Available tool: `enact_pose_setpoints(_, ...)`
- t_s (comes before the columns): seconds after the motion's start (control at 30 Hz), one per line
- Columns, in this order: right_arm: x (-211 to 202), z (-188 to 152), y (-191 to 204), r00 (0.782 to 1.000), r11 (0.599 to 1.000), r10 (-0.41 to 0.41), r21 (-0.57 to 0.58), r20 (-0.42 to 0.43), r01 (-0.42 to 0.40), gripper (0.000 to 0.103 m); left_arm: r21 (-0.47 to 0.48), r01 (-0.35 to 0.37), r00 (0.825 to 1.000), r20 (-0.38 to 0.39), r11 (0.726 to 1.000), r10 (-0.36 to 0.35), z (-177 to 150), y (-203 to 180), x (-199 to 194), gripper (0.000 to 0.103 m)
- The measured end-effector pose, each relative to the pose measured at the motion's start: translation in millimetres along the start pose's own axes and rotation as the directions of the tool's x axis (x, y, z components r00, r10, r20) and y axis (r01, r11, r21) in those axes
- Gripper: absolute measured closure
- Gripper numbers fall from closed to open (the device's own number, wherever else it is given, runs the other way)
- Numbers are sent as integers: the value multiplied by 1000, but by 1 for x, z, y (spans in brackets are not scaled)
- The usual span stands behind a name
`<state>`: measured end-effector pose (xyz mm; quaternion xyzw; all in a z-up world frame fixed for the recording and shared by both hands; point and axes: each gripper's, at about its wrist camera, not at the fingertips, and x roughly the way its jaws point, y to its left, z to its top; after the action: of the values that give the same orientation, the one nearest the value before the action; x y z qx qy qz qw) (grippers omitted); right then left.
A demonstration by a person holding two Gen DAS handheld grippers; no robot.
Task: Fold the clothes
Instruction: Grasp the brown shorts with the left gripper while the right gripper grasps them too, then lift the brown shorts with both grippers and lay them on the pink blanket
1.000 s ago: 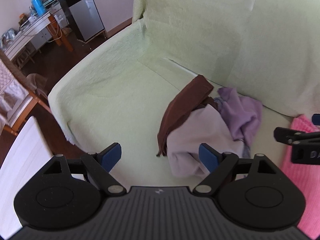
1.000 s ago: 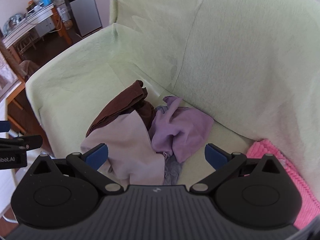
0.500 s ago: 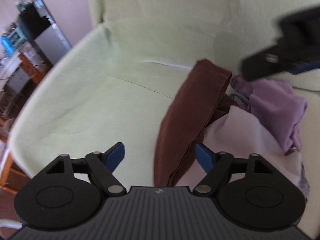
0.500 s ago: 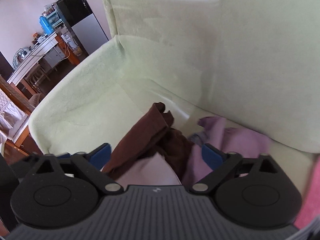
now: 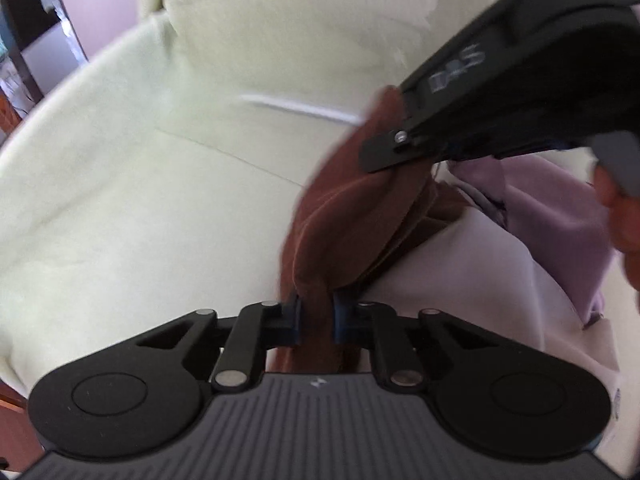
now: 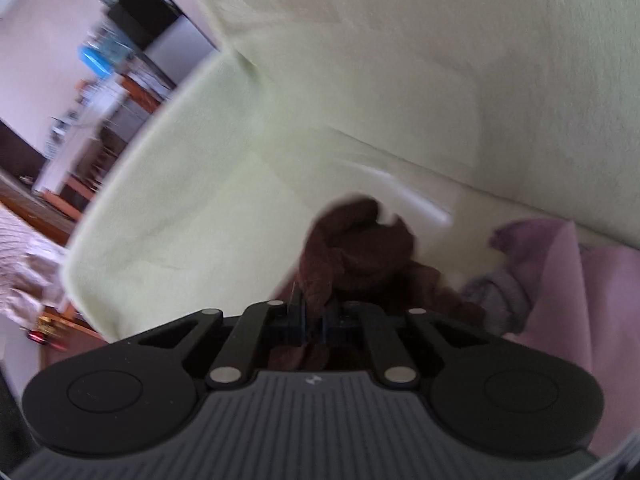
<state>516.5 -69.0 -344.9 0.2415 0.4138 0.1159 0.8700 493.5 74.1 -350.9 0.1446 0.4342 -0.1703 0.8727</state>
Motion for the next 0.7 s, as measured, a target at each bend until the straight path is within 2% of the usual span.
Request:
enact_pose_setpoints(0.1, -33, 12, 22, 993, 998, 60, -35, 105, -57, 98, 15, -44, 994, 98, 999, 42, 14, -1, -31, 94)
enact_pose_setpoints(0.13, -46, 20, 29, 987, 996, 78, -44, 144, -72, 98, 15, -68, 986, 152, 998, 64, 25, -2, -49, 94)
enact_pose_setpoints(0.2, -73, 37, 42, 969, 993, 114, -64, 220, -102, 98, 13, -99, 968, 232, 995, 93, 42, -4, -76, 94)
enact_pose_setpoints(0.23, -86, 45, 49, 957, 990, 132, -75, 258, -116, 98, 17, -116, 952, 288, 993, 106, 55, -9, -99, 94)
enact_pose_setpoints(0.3, -125, 55, 56, 932, 988, 145, -93, 331, -121, 98, 36, -125, 931, 350, 992, 105, 69, -22, -131, 94)
enact_pose_setpoints(0.33, -147, 58, 58, 920, 988, 145, -101, 365, -116, 98, 53, -128, 915, 392, 990, 97, 76, -35, -154, 94)
enact_pose_setpoints(0.4, -194, 54, 55, 891, 989, 139, -100, 432, -105, 98, 91, -122, 893, 444, 988, 69, 78, -61, -186, 94)
enact_pose_setpoints(0.43, -221, 48, 50, 876, 991, 131, -91, 465, -100, 98, 120, -112, 877, 479, 986, 42, 77, -85, -210, 94)
enact_pose_setpoints(0.5, -275, 34, 40, 841, 993, 115, -72, 528, -91, 98, 154, -83, 856, 516, 985, -9, 74, -120, -236, 94)
enact_pose_setpoints(0.57, -335, 24, 20, 802, 995, 95, -45, 589, -84, 98, 194, -66, 828, 558, 979, -54, 65, -171, -269, 94)
enact_pose_setpoints(0.63, -398, -3, 12, 765, 998, 66, -46, 641, -48, 98, 227, -54, 800, 593, 972, -94, 62, -214, -292, 94)
enact_pose_setpoints(0.67, -429, -19, 7, 748, 999, 49, -50, 662, -21, 98, 252, -6, 777, 610, 968, -154, 52, -251, -318, 94)
enact_pose_setpoints(0.7, -460, -35, 2, 731, 999, 32, -53, 682, 6, 98, 266, 23, 770, 610, 964, -187, 48, -266, -327, 94)
